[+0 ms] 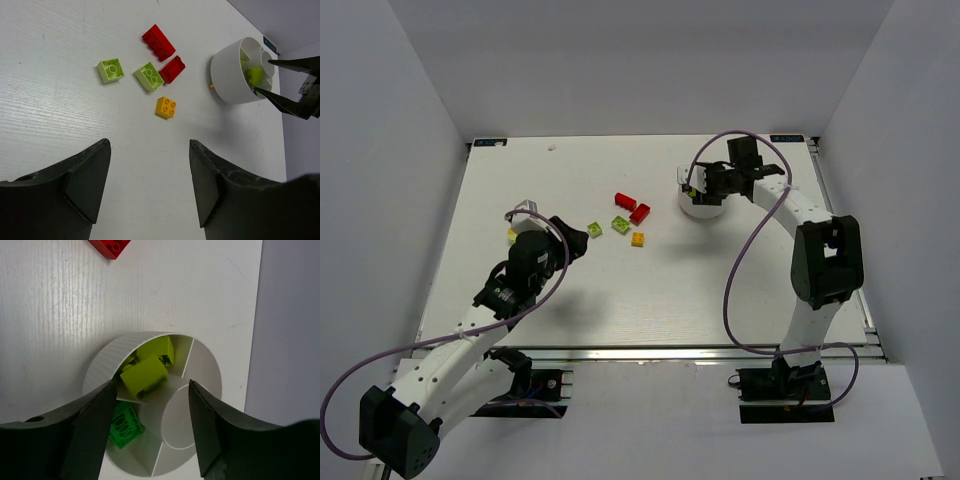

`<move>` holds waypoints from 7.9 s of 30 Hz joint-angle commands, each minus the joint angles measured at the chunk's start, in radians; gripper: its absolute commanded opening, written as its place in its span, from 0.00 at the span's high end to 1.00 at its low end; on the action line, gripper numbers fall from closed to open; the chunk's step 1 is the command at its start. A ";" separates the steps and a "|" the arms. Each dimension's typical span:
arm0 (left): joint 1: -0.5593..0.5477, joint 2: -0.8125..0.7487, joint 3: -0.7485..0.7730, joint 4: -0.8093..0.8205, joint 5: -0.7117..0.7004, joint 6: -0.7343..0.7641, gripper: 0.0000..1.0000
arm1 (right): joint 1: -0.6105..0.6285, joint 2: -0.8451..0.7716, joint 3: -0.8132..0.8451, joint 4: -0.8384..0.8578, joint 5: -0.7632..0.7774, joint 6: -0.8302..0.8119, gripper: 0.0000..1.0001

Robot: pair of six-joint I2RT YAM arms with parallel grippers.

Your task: Sort the legos into containers by color

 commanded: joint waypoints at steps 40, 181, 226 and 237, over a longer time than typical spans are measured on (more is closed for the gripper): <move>0.053 -0.074 0.025 -0.254 -0.096 -0.164 0.17 | 0.391 0.079 0.040 -0.046 0.331 1.652 0.11; 0.191 0.182 -0.025 -0.142 0.202 -0.122 0.31 | -0.243 0.185 0.125 0.327 -0.021 1.523 0.79; 0.177 0.588 0.359 -0.157 0.201 0.083 0.17 | -0.303 -0.214 -0.015 0.180 -0.393 0.794 0.23; 0.105 1.070 0.800 -0.387 0.075 0.163 0.14 | -0.225 -0.478 -0.288 0.063 -0.335 0.753 0.77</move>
